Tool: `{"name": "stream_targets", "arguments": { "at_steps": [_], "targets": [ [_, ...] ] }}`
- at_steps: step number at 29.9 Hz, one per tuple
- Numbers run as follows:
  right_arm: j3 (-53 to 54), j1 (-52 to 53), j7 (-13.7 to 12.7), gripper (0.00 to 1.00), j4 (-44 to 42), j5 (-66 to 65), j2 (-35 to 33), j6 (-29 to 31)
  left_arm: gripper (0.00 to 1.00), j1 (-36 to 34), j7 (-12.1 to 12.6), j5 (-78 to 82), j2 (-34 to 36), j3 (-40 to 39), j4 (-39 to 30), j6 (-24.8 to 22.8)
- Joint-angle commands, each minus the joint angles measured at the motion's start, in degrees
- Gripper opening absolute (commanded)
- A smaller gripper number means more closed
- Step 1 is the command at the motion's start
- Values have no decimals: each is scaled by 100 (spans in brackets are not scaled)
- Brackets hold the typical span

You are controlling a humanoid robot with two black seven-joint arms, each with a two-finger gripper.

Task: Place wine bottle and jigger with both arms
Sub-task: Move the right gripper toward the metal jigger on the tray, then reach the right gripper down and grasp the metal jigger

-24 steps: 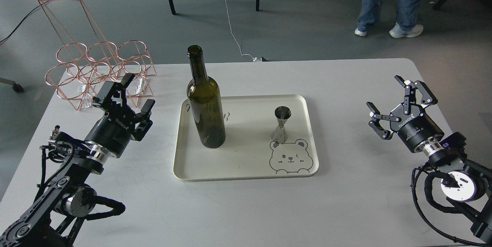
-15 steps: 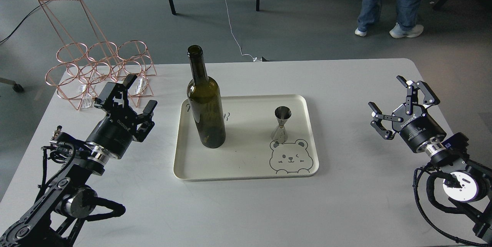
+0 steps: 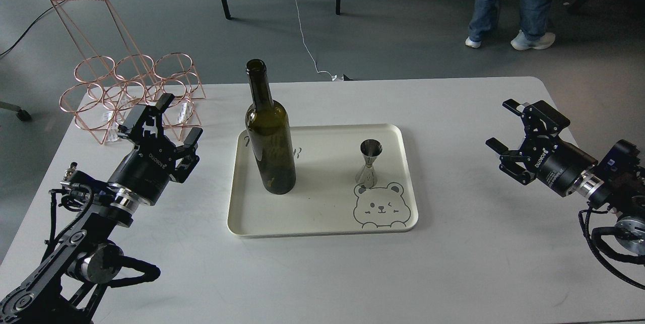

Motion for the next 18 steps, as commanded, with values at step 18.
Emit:
{"name": "stream_targets", "arguments": {
  "at_steps": [18],
  "targets": [
    [-1982,101,0,99,709,-4818,737,-5601,98,9,17,9,-33,9,-8,50]
  ]
}}
